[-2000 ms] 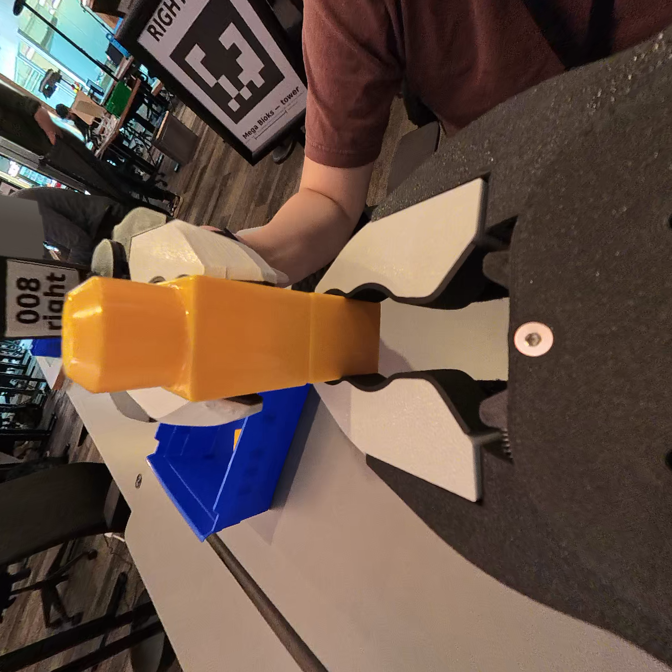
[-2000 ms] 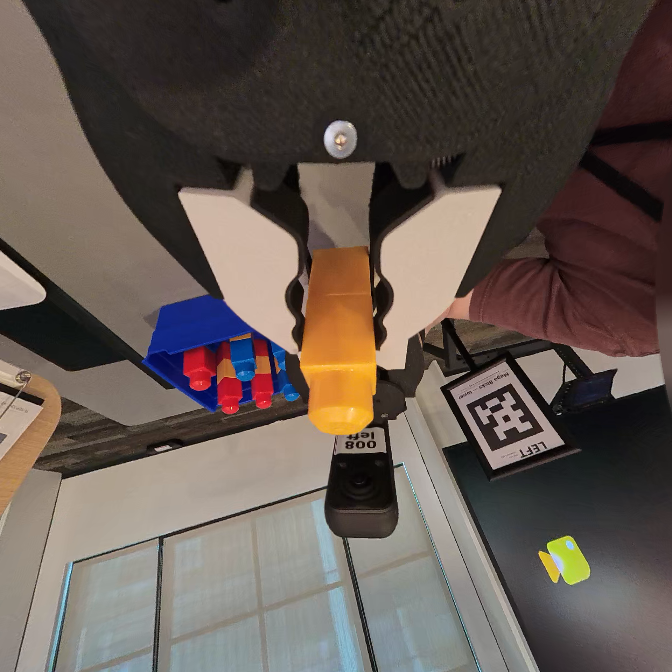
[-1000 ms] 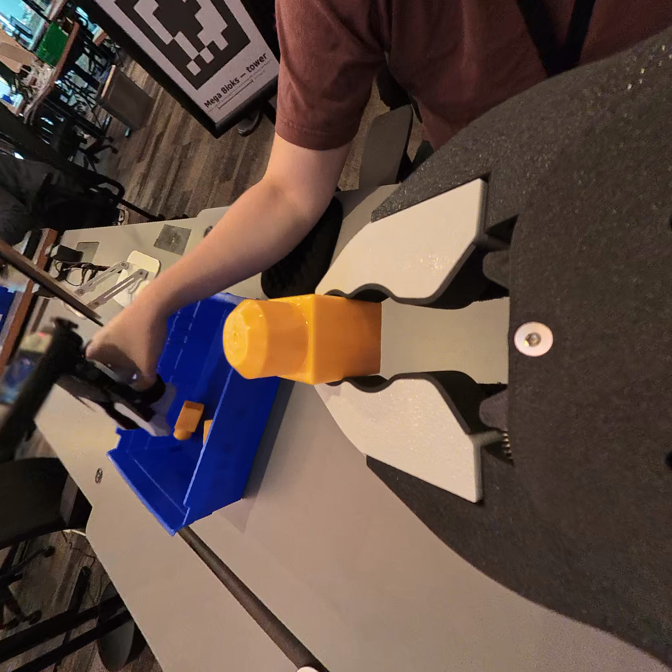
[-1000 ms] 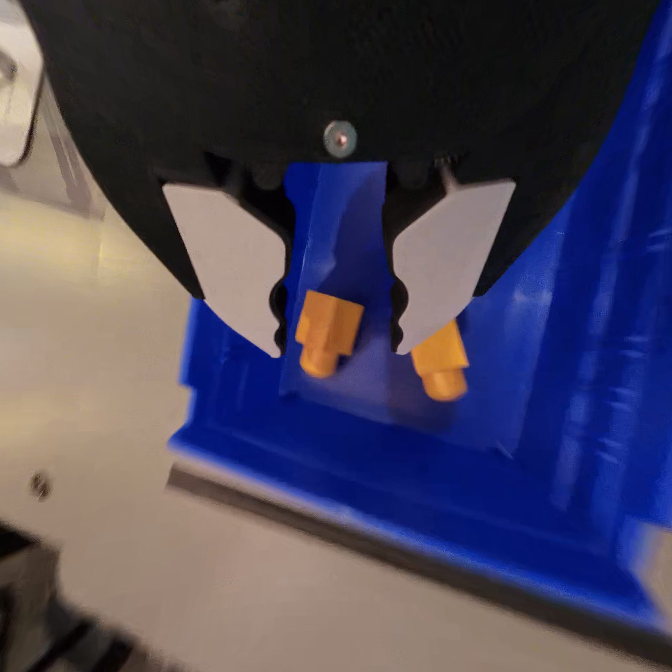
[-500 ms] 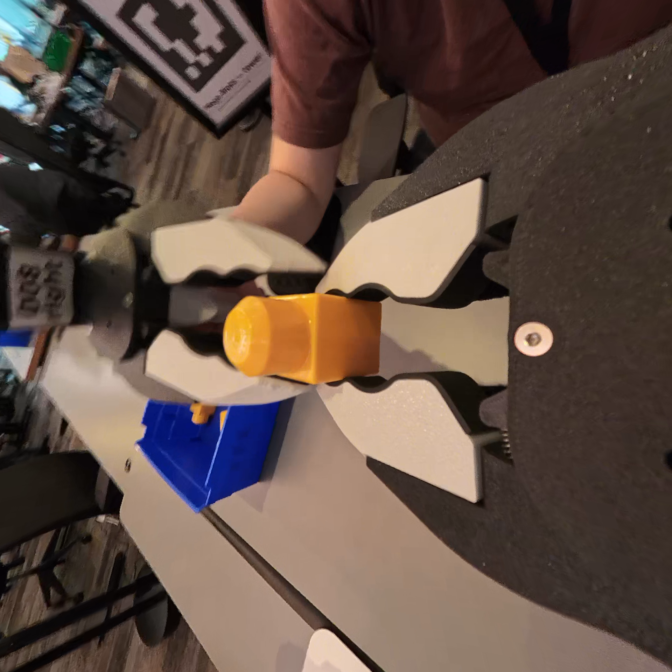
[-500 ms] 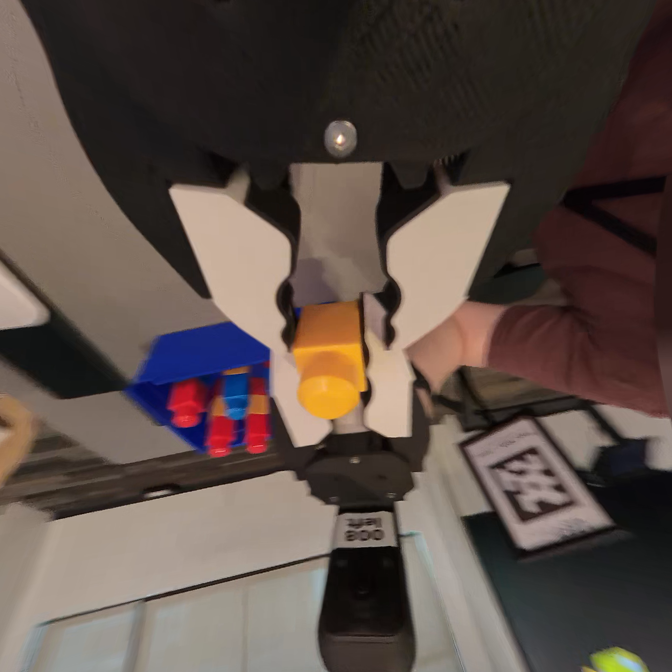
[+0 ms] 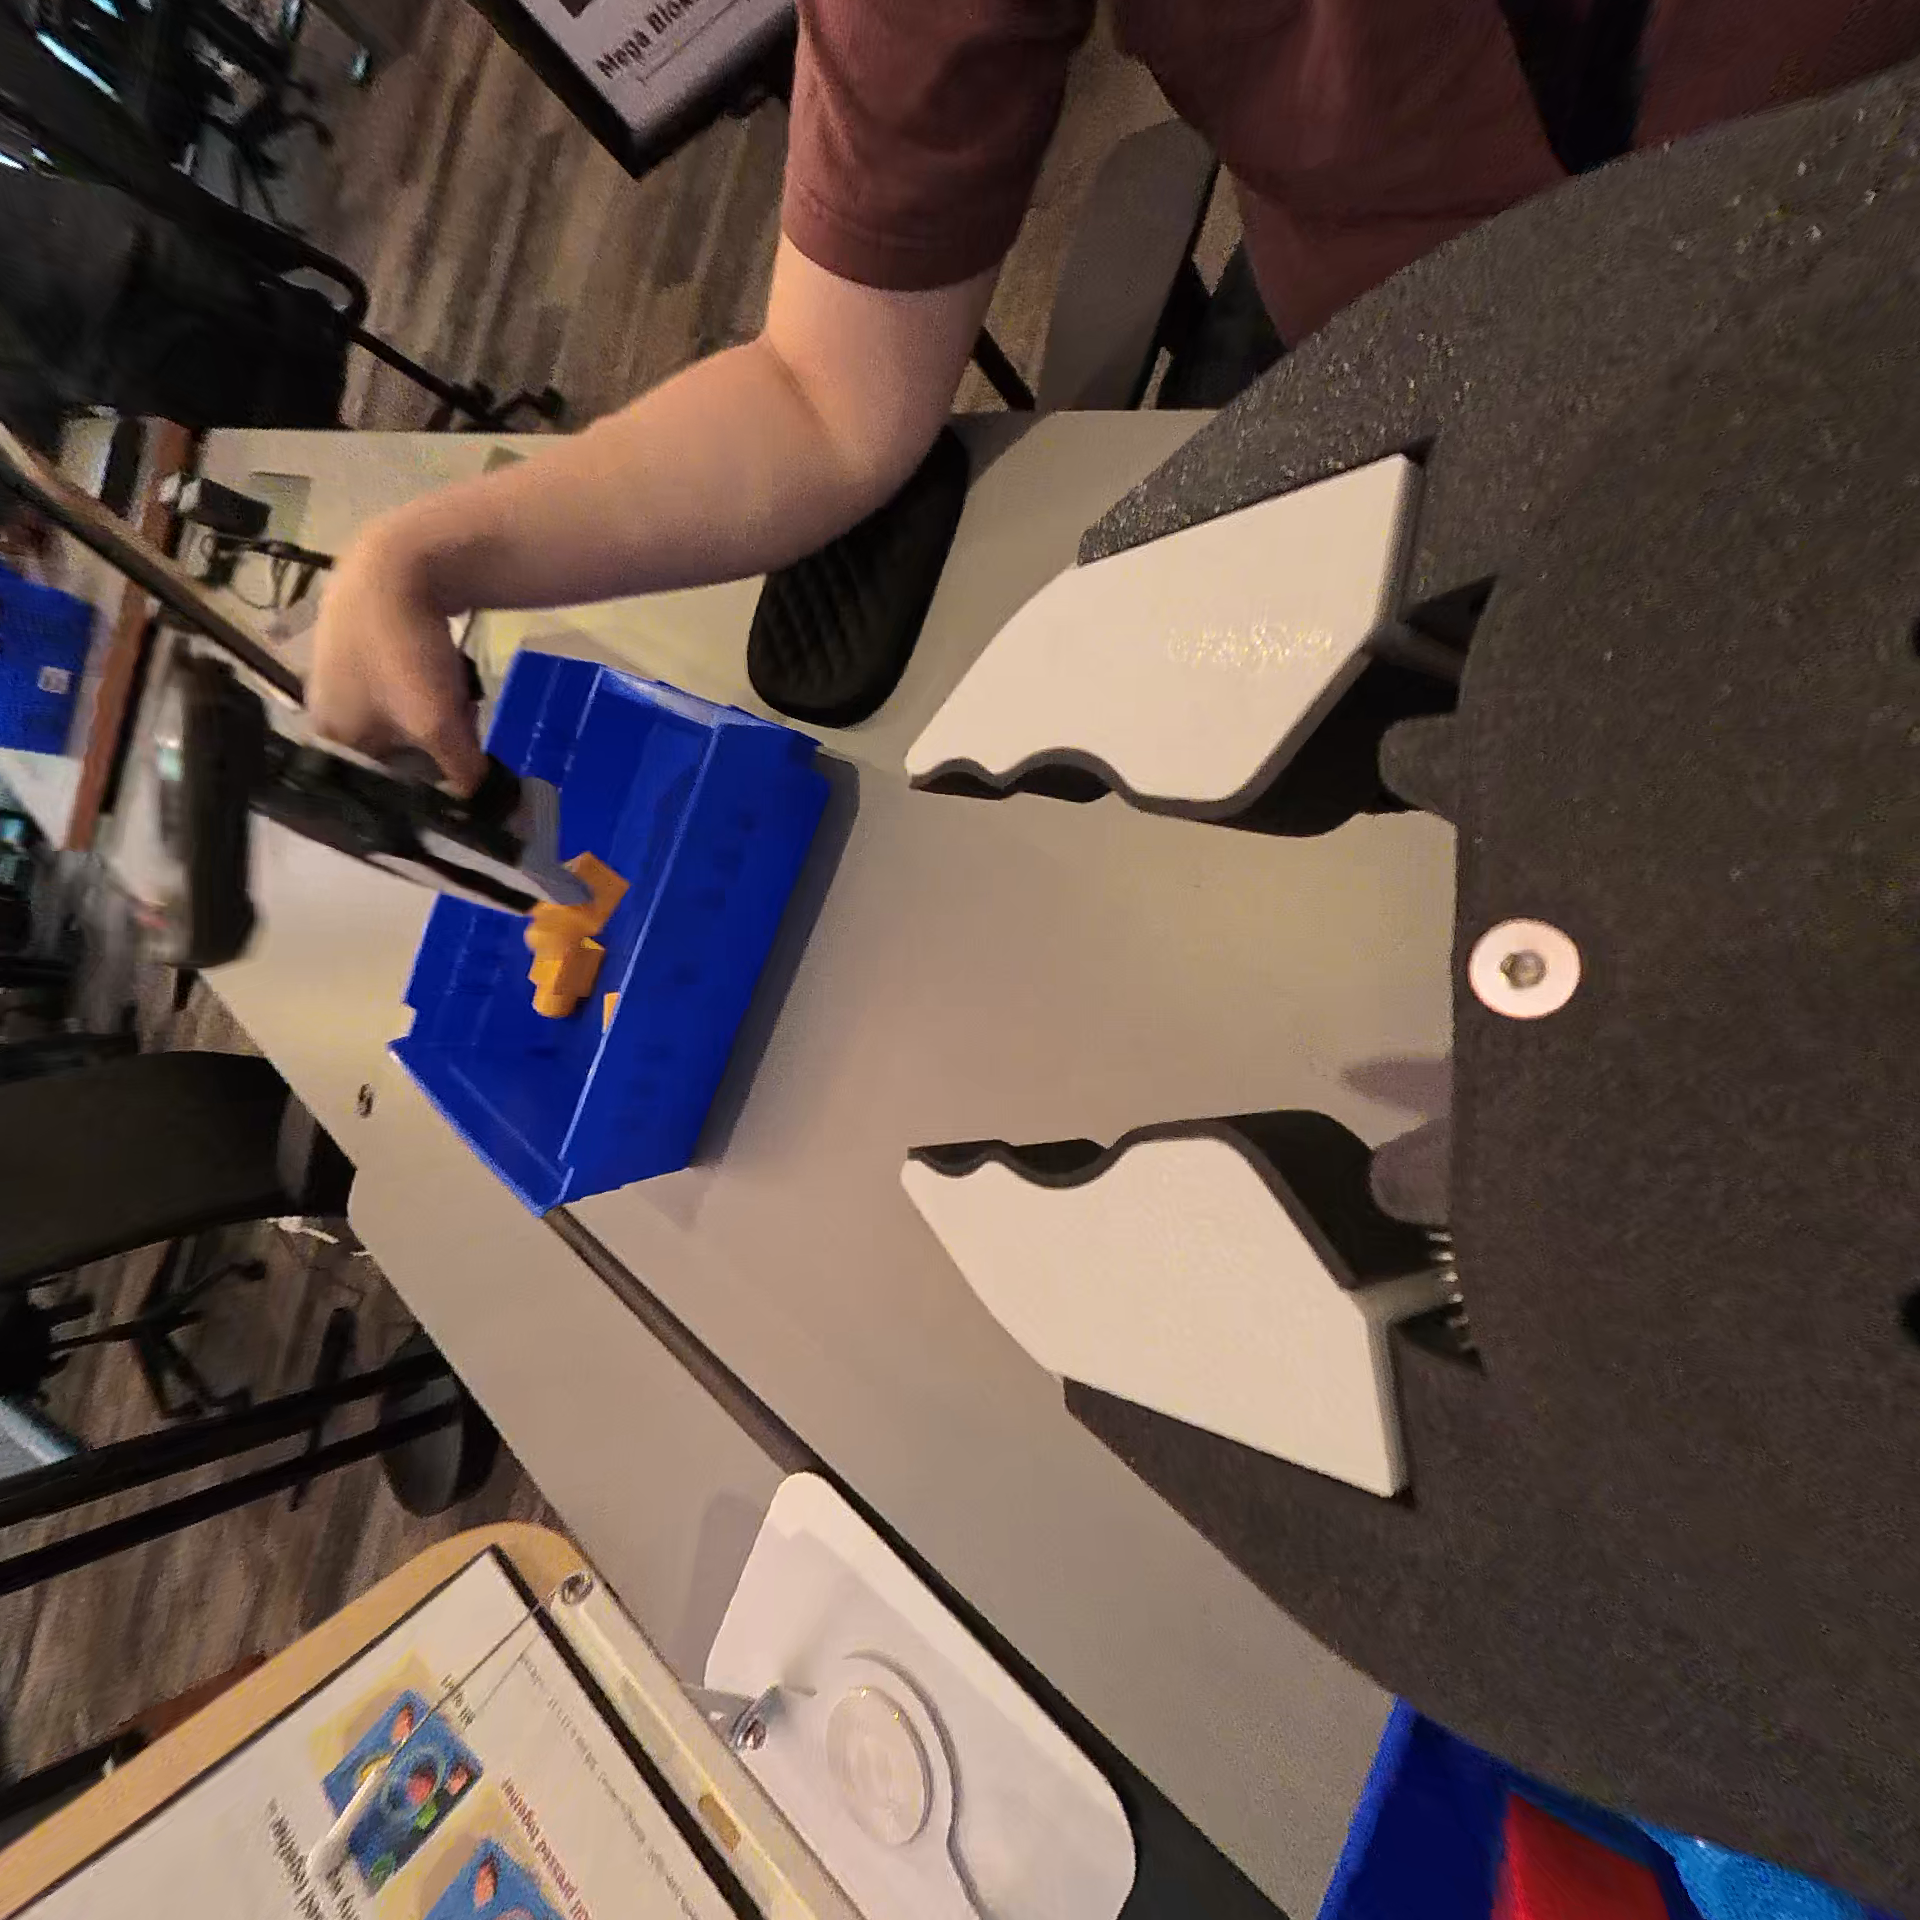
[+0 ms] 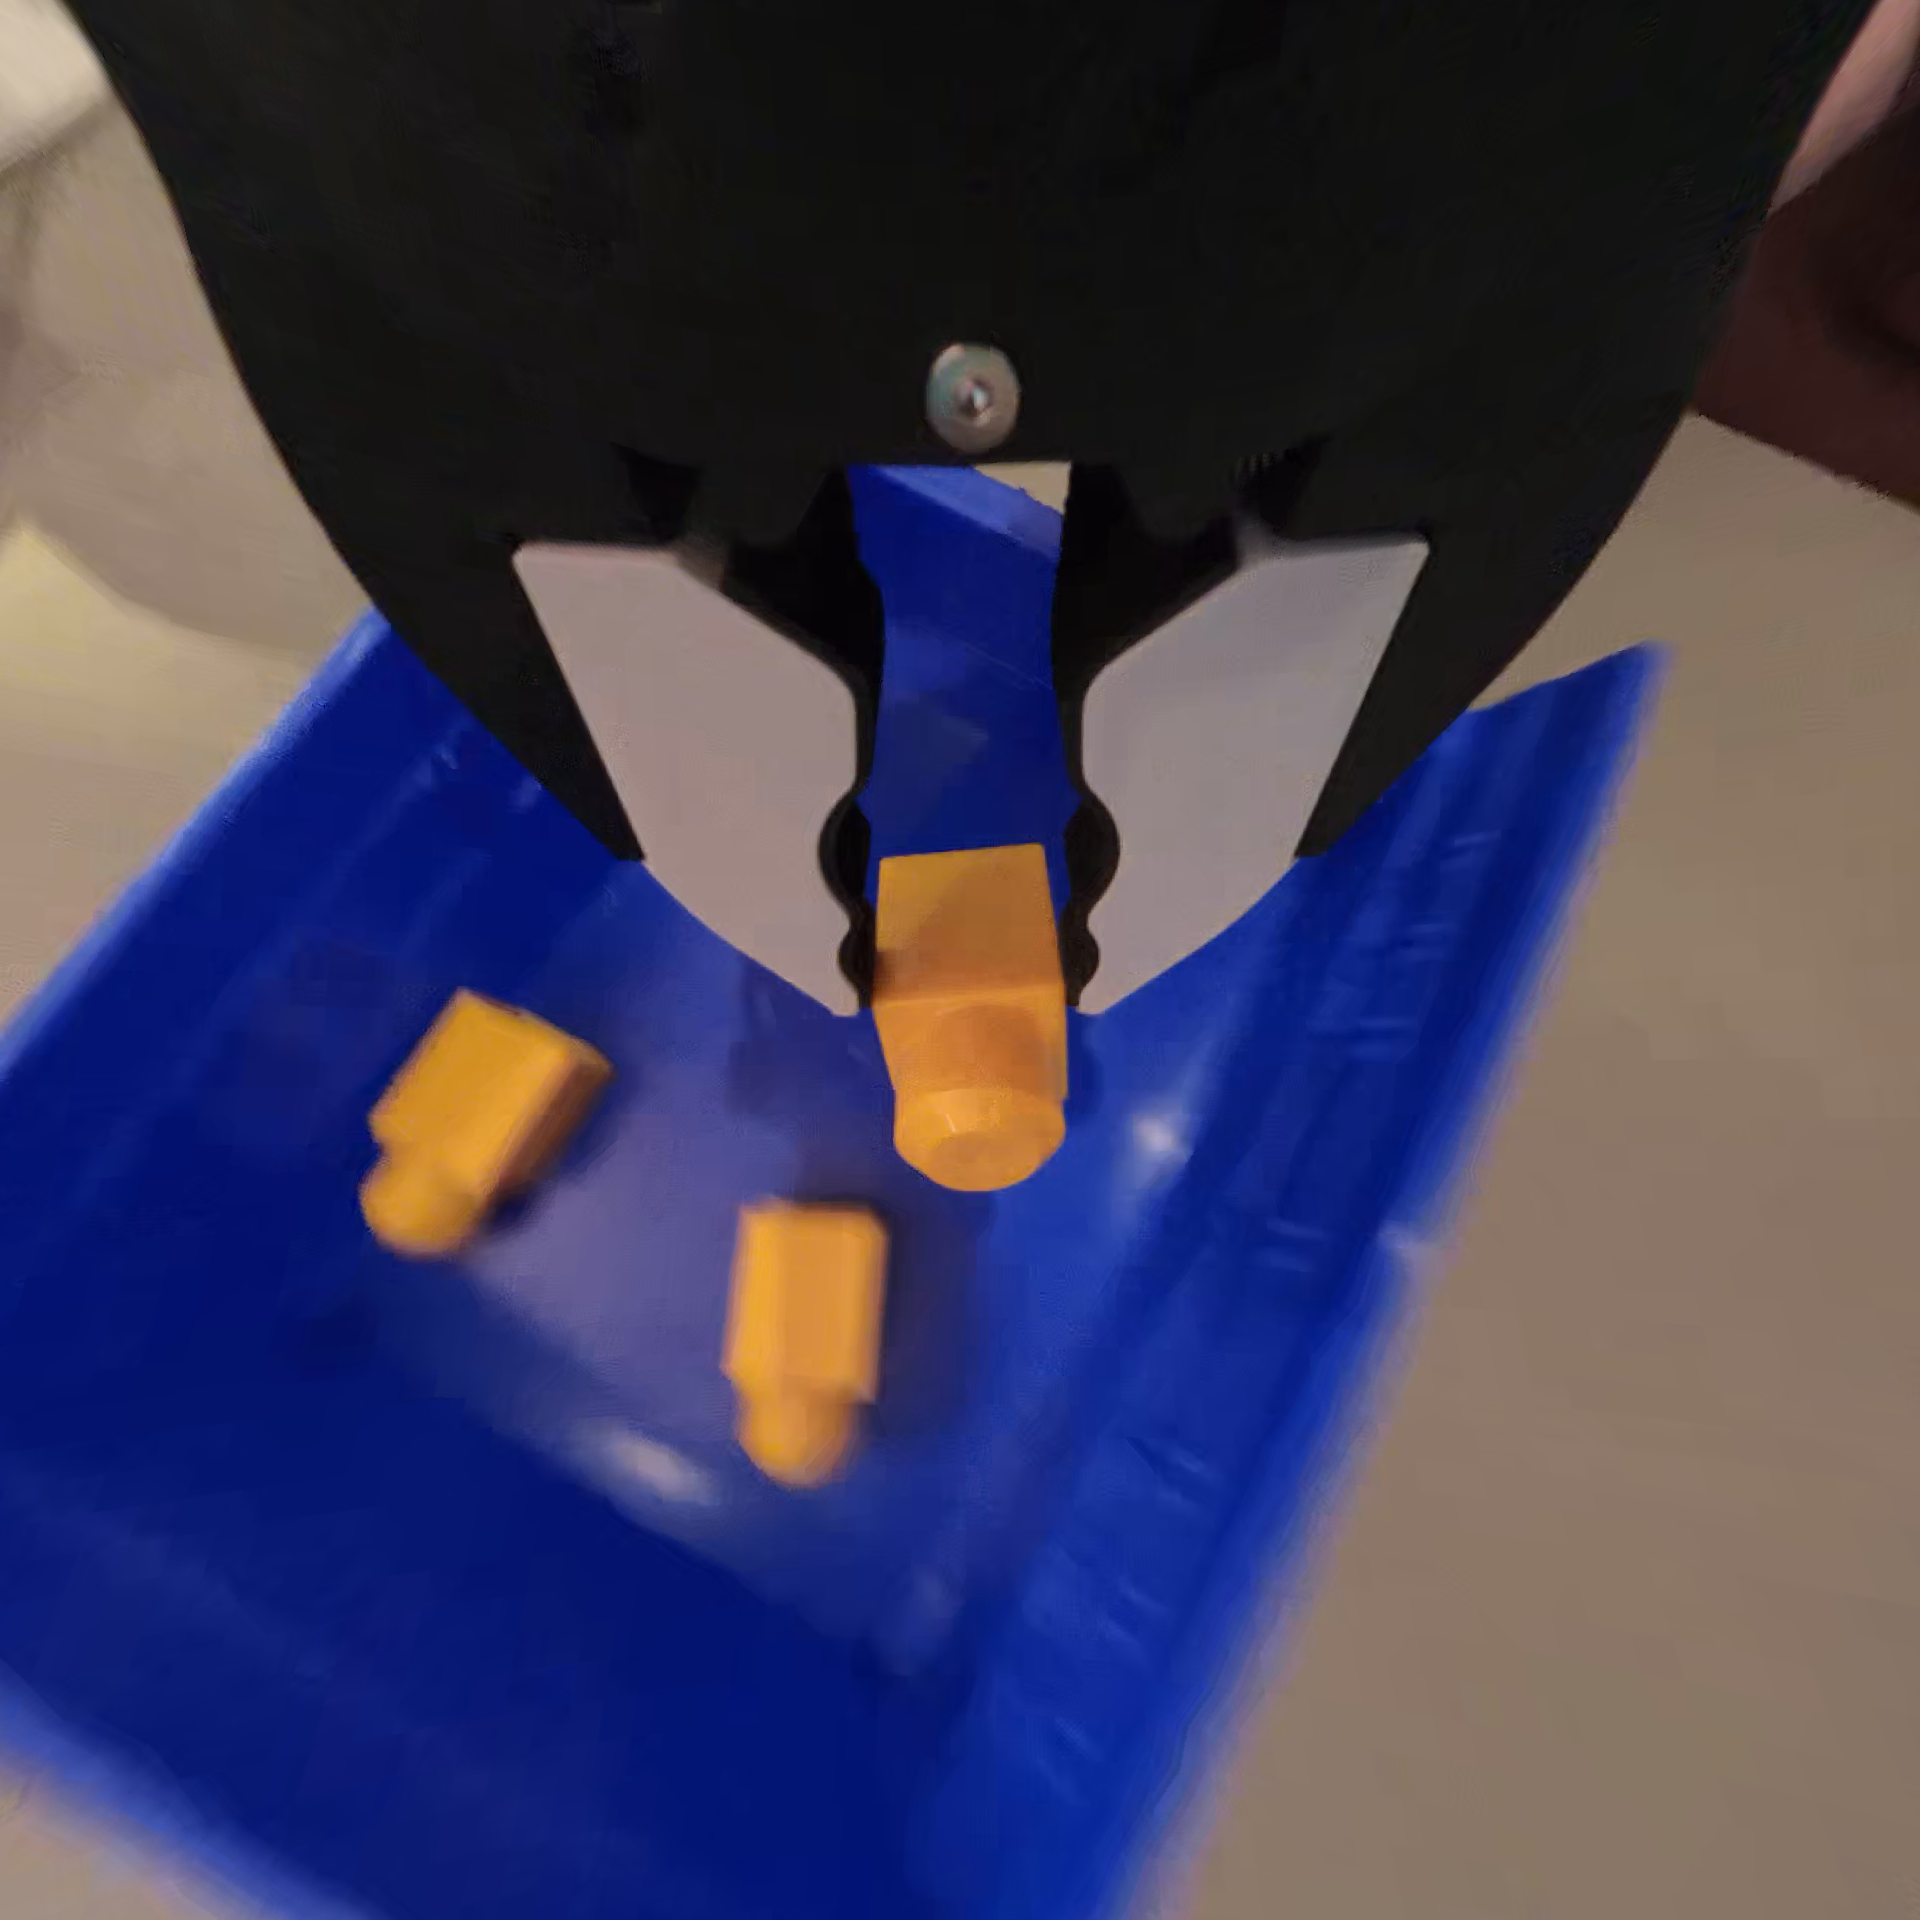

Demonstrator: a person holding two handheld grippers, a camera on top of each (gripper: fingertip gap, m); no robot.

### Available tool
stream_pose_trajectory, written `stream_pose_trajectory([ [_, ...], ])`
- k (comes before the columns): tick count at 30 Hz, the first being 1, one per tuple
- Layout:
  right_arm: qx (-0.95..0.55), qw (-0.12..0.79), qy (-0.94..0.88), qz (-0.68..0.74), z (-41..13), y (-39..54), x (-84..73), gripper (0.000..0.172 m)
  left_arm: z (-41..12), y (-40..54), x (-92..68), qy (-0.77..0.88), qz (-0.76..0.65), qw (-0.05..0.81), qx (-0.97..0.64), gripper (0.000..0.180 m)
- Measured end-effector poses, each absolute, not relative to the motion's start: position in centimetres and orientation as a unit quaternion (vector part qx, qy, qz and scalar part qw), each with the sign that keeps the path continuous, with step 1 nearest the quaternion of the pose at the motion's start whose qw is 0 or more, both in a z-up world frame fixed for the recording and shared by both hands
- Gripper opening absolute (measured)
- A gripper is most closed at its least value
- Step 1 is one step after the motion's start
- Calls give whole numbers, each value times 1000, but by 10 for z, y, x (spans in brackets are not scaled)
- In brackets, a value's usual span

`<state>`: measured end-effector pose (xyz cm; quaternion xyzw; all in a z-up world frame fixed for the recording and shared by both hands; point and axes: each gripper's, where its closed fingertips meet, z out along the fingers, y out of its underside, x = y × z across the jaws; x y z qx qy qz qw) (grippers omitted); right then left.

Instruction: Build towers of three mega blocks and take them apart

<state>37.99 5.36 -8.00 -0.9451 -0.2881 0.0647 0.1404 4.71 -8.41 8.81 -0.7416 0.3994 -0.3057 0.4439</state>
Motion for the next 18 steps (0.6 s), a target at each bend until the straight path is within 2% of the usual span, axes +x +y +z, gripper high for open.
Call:
stream_pose_trajectory([
  [2,-961,95,-259,15,-111,65,405,35,90,-83,41,392,-299,450,-745,63],
  [6,-966,115,-230,-10,-123,86,415,36,93,-81,29,377,-280,456,-756,64],
  [12,-922,301,-240,48,-41,99,386,52,125,-101,-6,318,-211,525,-761,62],
  [18,-889,362,-277,53,6,79,372,53,98,-114,-65,185,-118,548,-807,60],
])
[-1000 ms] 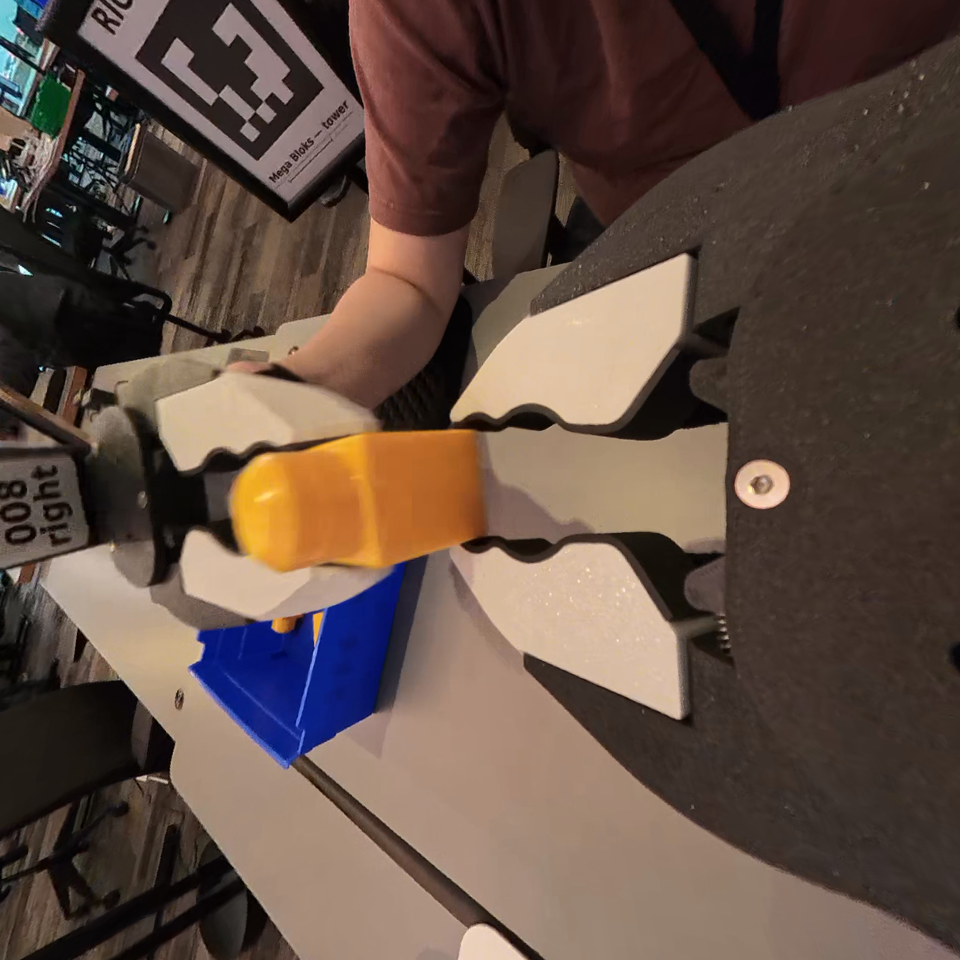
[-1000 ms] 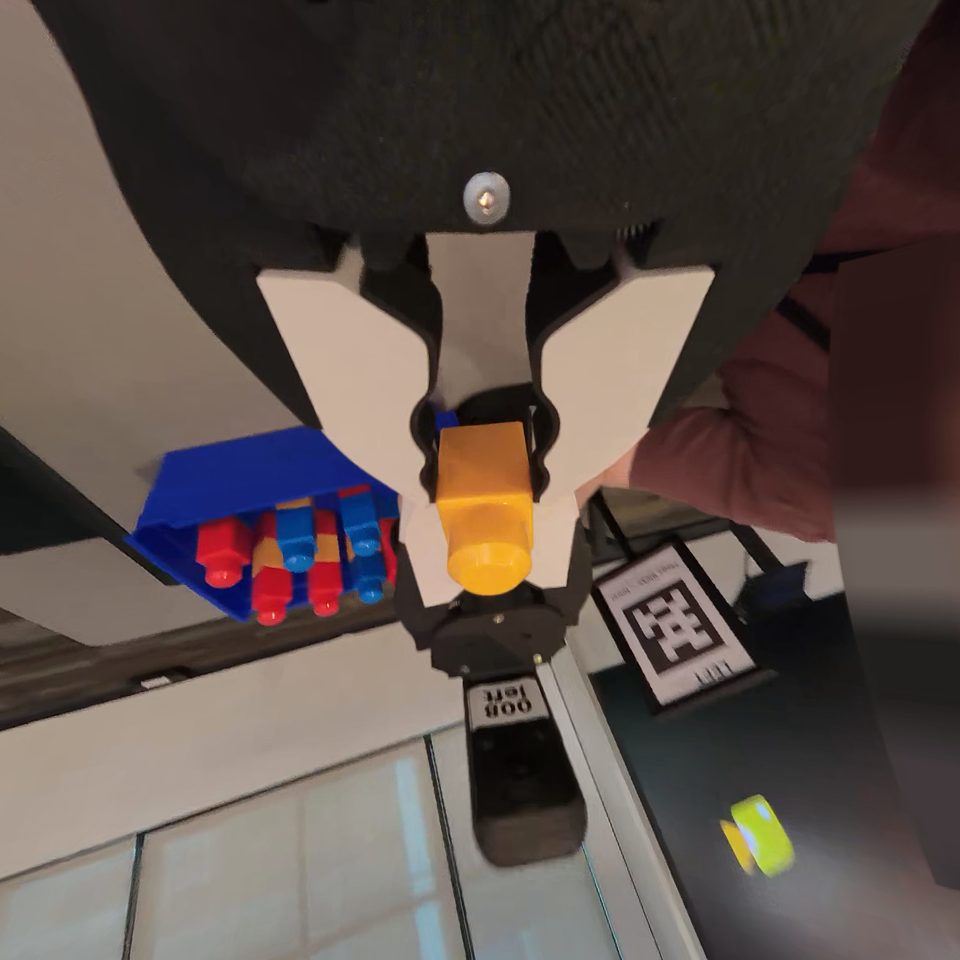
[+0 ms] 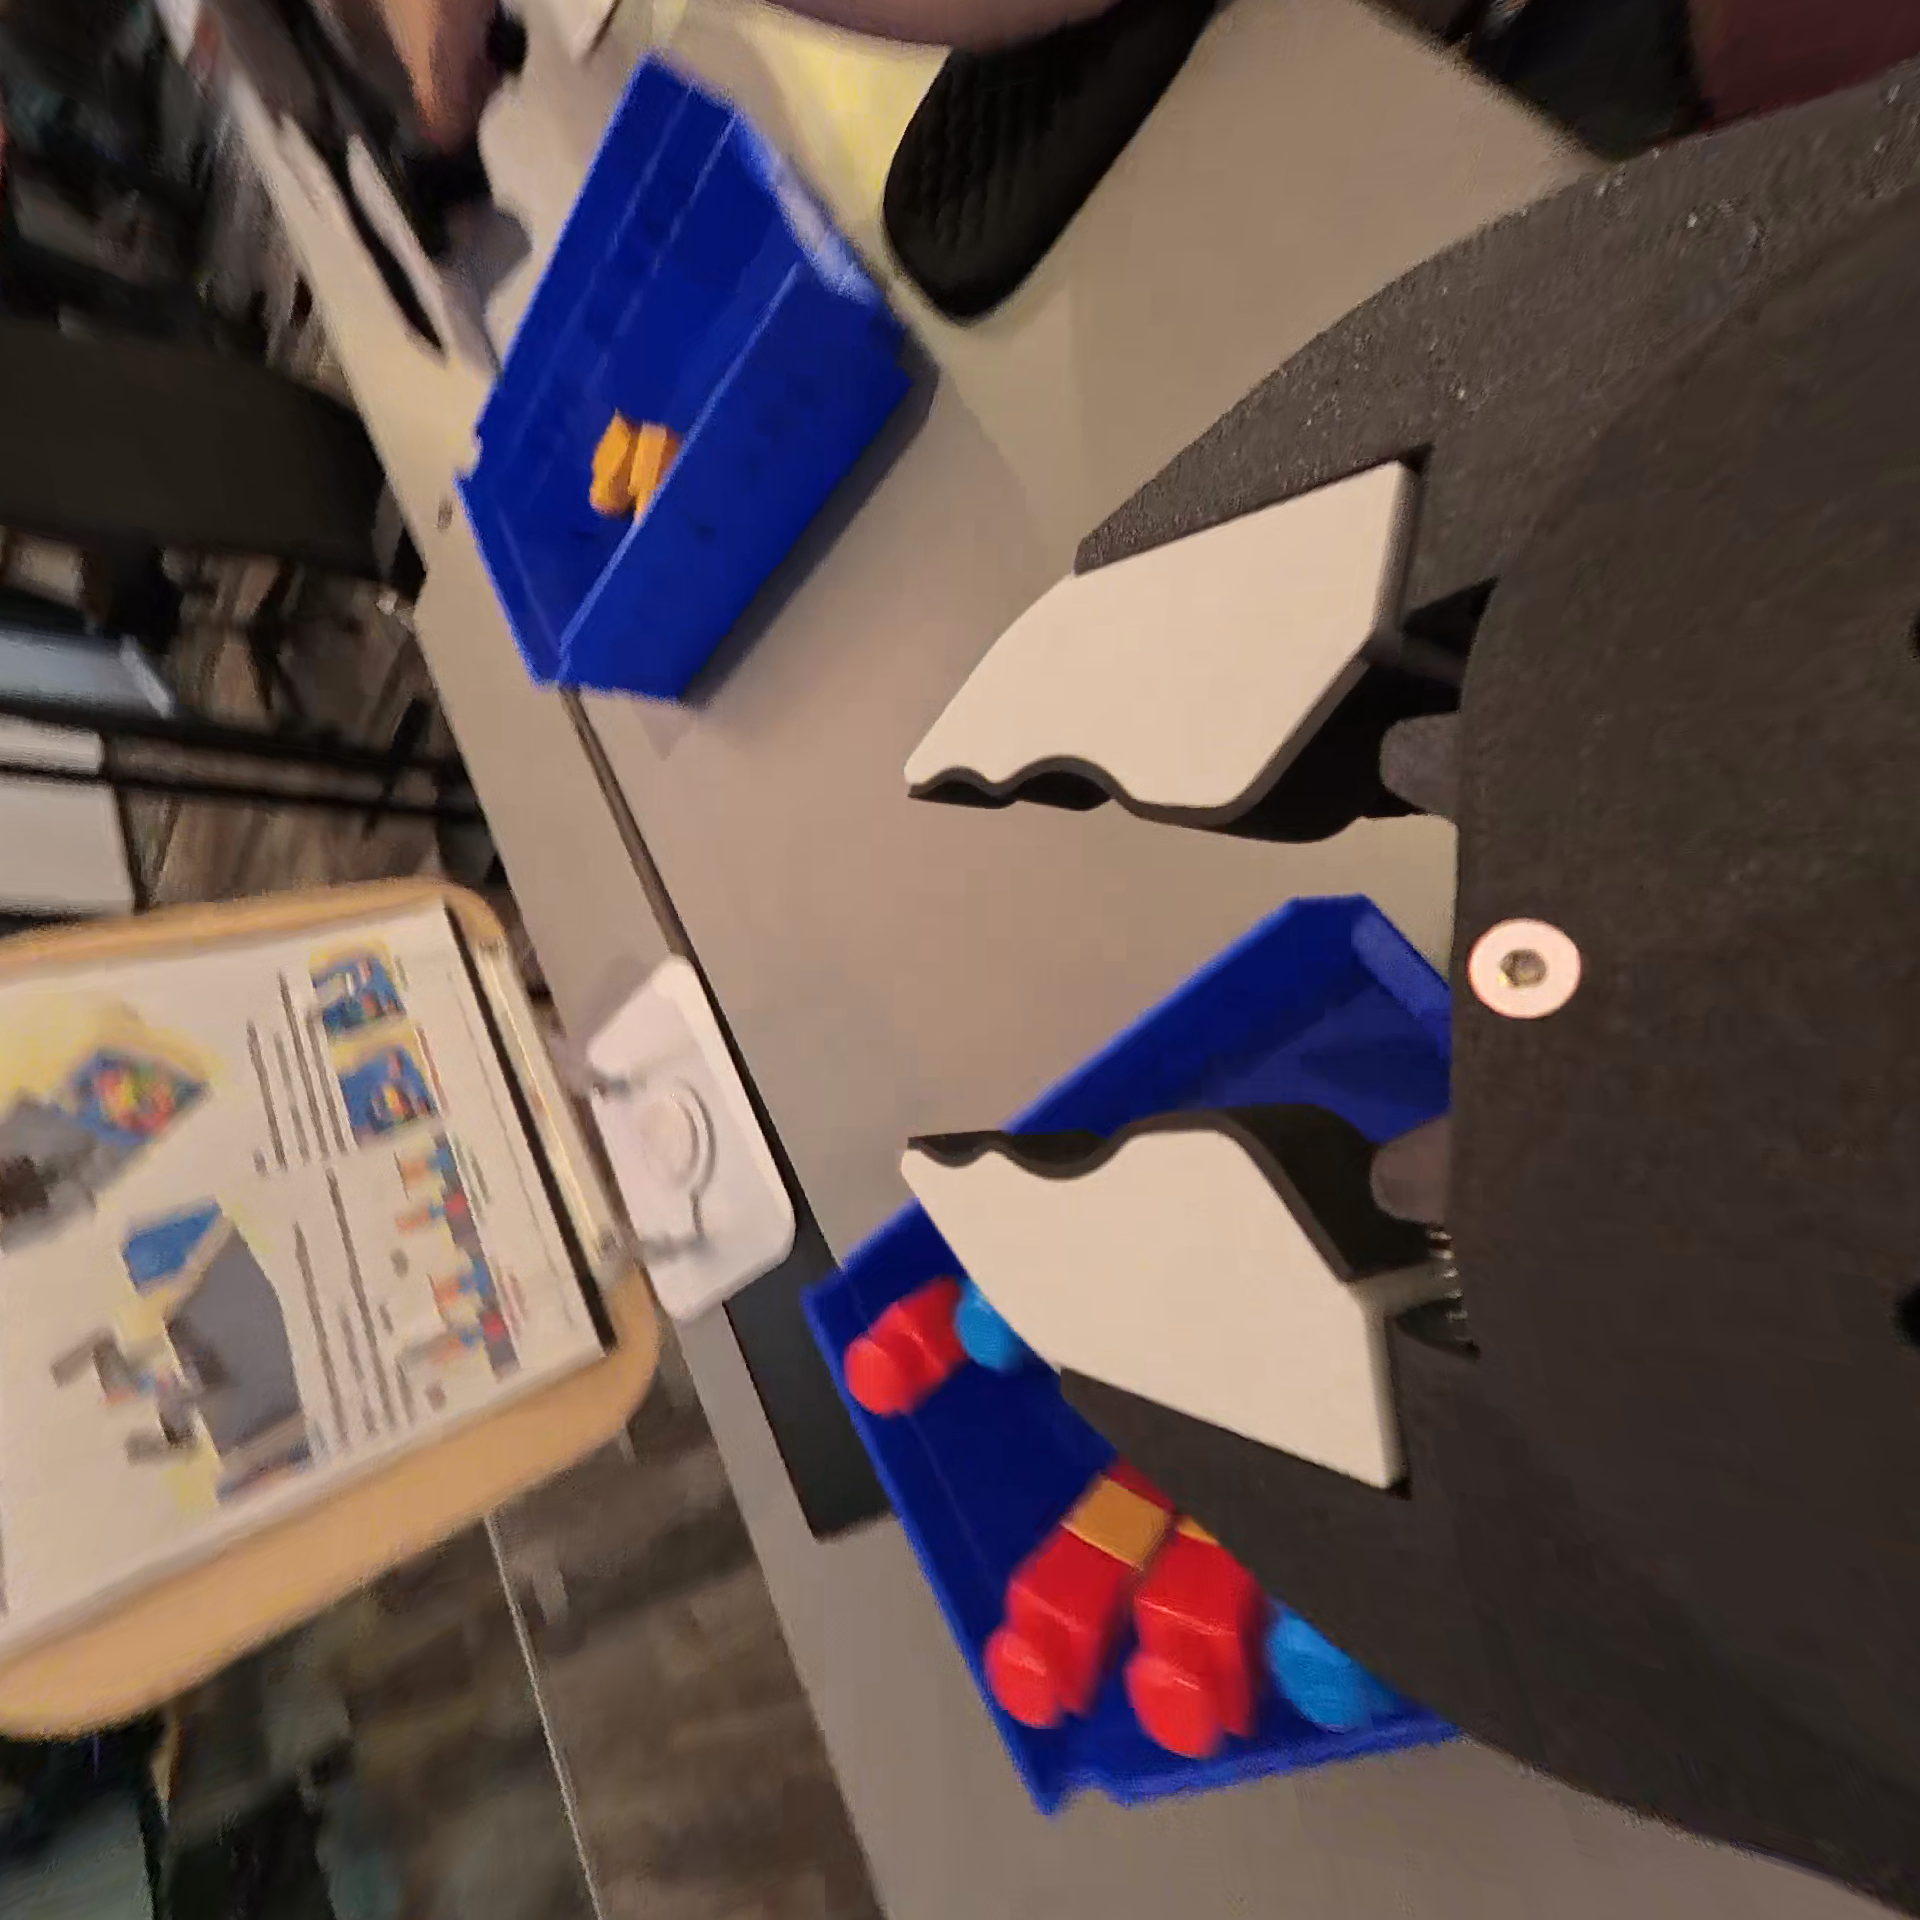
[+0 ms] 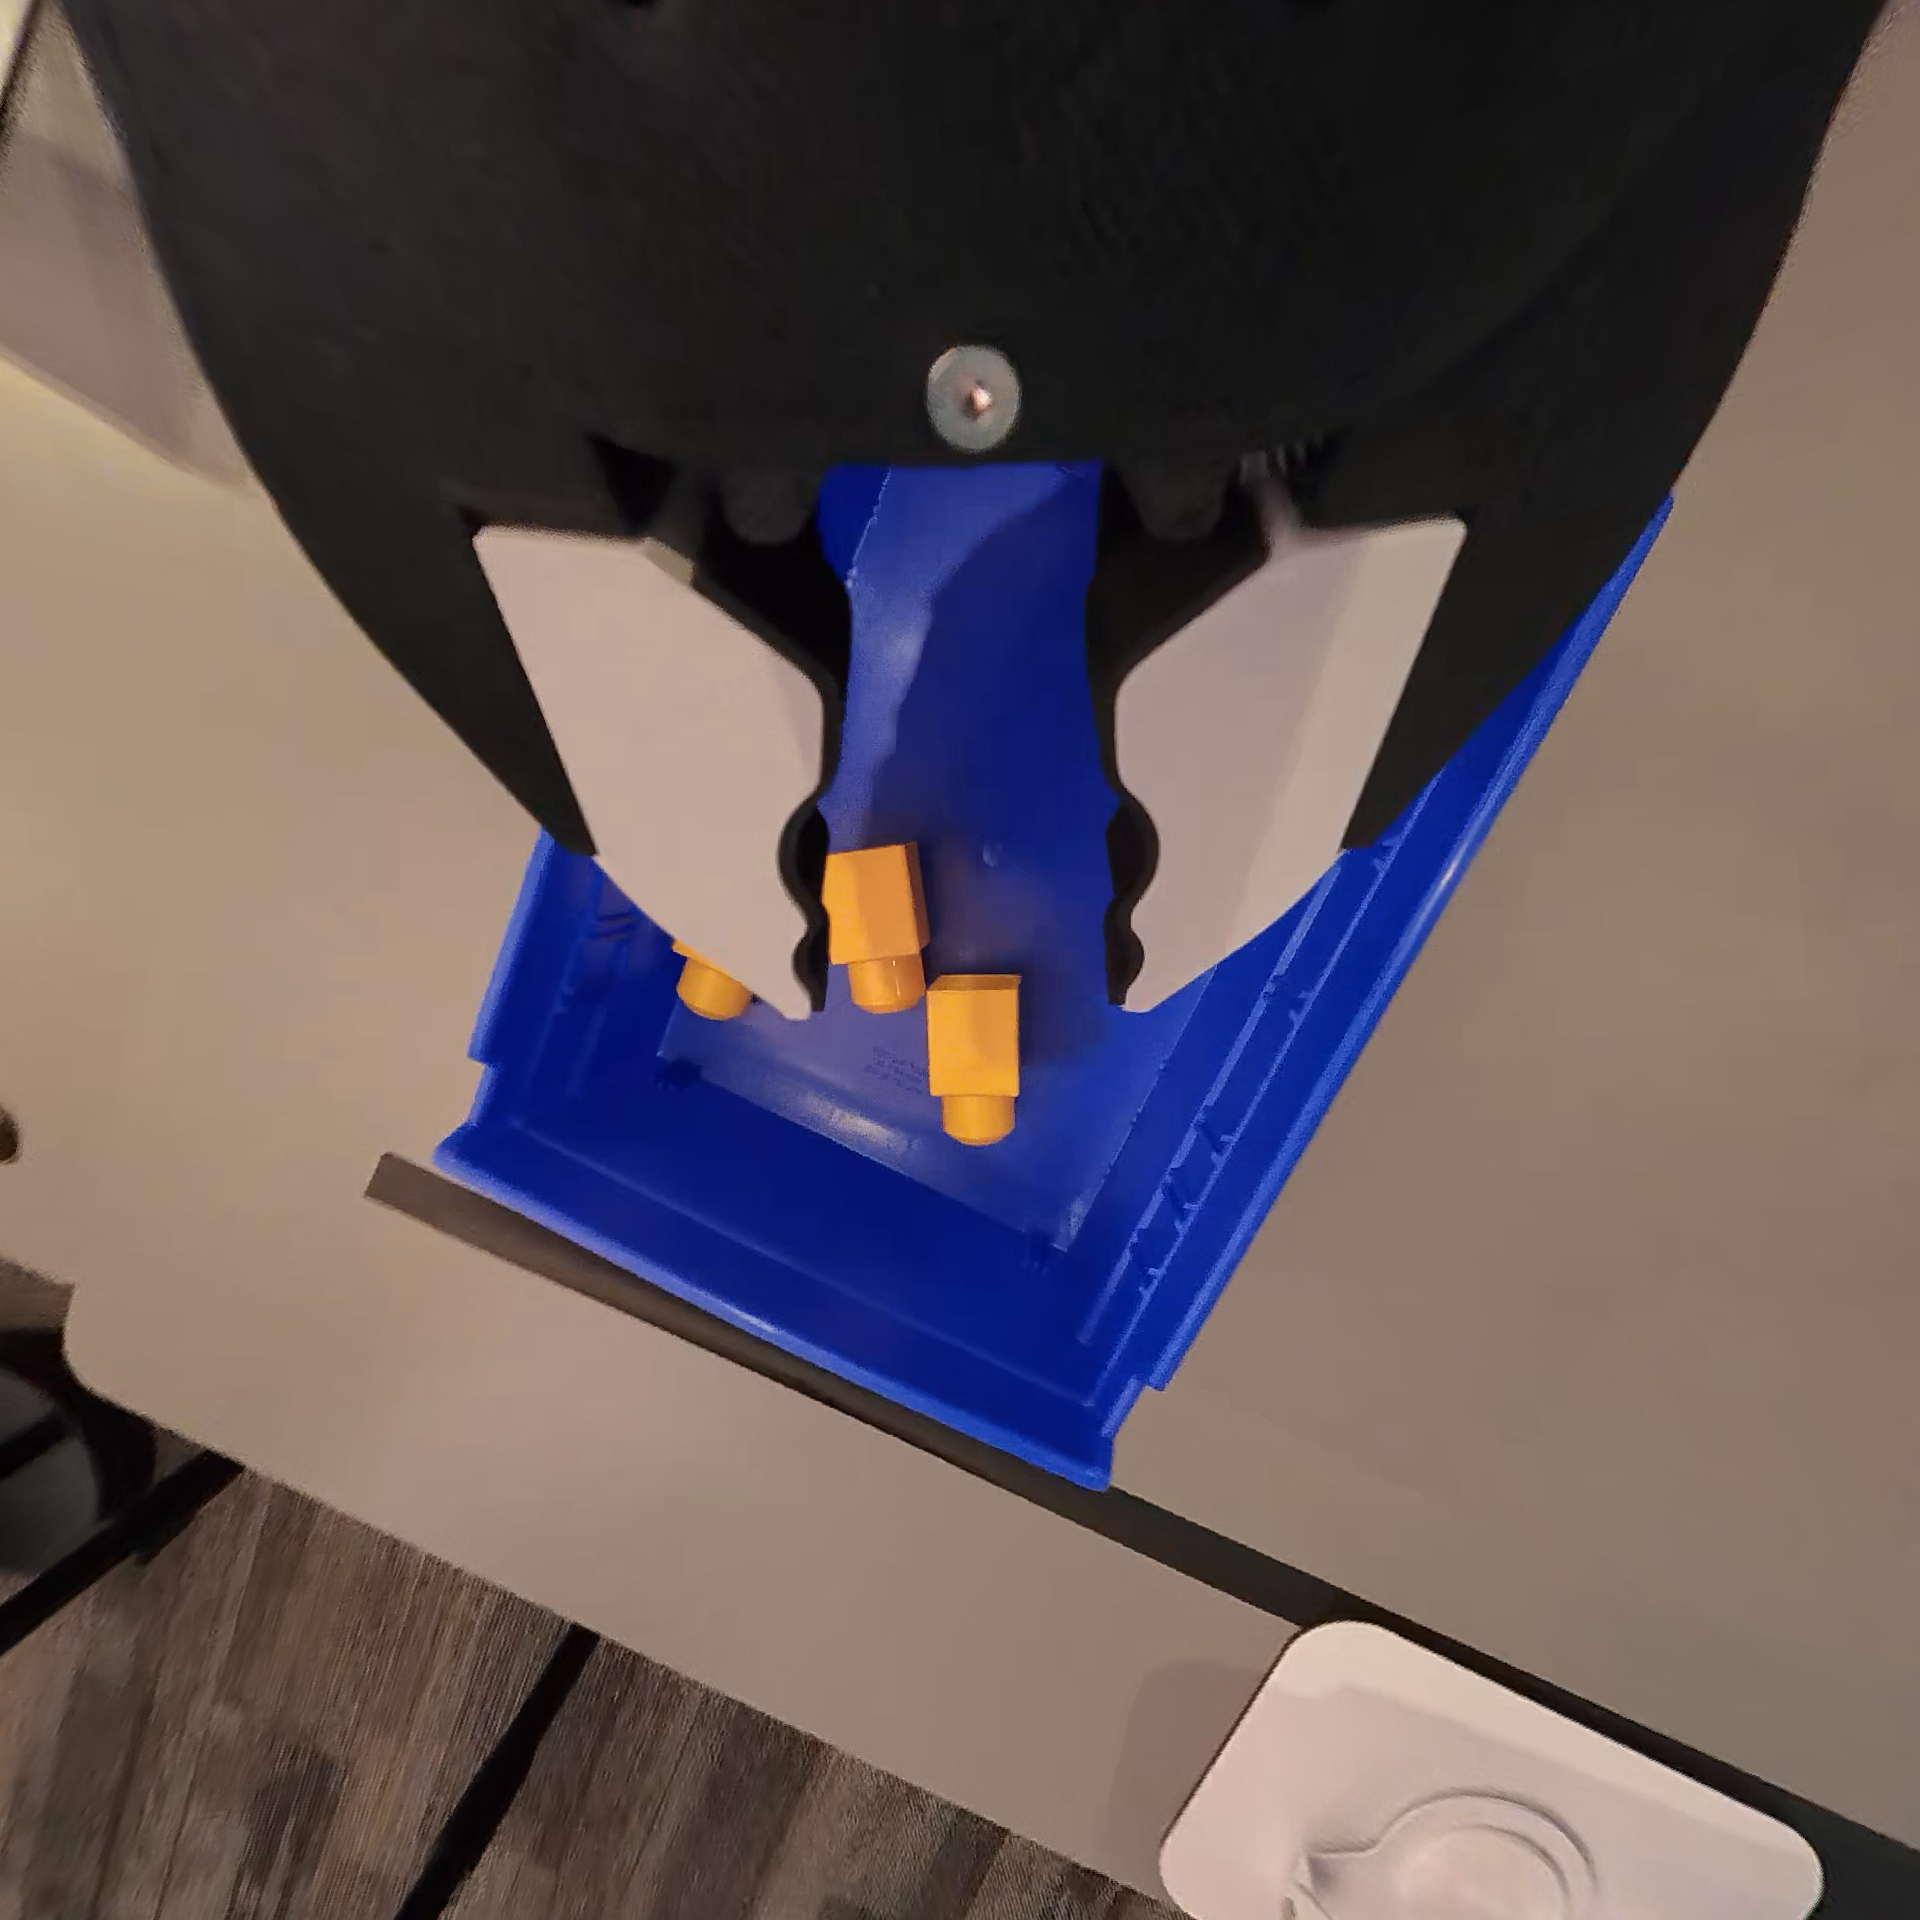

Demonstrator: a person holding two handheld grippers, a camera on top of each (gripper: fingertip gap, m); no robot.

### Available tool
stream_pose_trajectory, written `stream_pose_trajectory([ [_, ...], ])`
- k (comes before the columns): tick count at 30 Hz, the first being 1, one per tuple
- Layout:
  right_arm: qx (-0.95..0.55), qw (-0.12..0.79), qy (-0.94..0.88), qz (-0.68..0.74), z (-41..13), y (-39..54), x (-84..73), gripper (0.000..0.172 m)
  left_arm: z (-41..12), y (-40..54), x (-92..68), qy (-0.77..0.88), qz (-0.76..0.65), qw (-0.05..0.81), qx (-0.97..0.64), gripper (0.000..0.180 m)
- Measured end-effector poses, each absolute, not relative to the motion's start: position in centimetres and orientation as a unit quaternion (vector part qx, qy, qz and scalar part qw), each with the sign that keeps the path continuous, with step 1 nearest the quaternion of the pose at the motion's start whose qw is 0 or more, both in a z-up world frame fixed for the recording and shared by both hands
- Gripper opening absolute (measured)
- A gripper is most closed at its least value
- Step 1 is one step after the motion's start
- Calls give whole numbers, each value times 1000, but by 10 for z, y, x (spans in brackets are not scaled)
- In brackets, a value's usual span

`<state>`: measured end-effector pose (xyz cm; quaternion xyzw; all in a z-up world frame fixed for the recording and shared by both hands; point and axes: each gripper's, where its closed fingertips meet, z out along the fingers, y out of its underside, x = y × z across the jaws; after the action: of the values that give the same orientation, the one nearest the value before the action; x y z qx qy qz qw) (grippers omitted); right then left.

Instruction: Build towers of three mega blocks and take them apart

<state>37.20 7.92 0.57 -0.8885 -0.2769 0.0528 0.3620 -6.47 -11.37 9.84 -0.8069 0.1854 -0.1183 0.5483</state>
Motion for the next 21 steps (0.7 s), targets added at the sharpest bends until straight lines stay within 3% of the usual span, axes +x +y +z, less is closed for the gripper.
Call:
stream_pose_trajectory([
  [6,-868,392,-297,74,23,74,358,53,13,-103,-123,15,-32,564,-825,62],
  [11,-867,386,-302,83,20,72,359,54,-40,-78,-144,-20,62,535,-842,78],
  [21,-869,368,-318,96,11,71,354,54,-93,-55,-148,-9,73,439,-895,68],
])
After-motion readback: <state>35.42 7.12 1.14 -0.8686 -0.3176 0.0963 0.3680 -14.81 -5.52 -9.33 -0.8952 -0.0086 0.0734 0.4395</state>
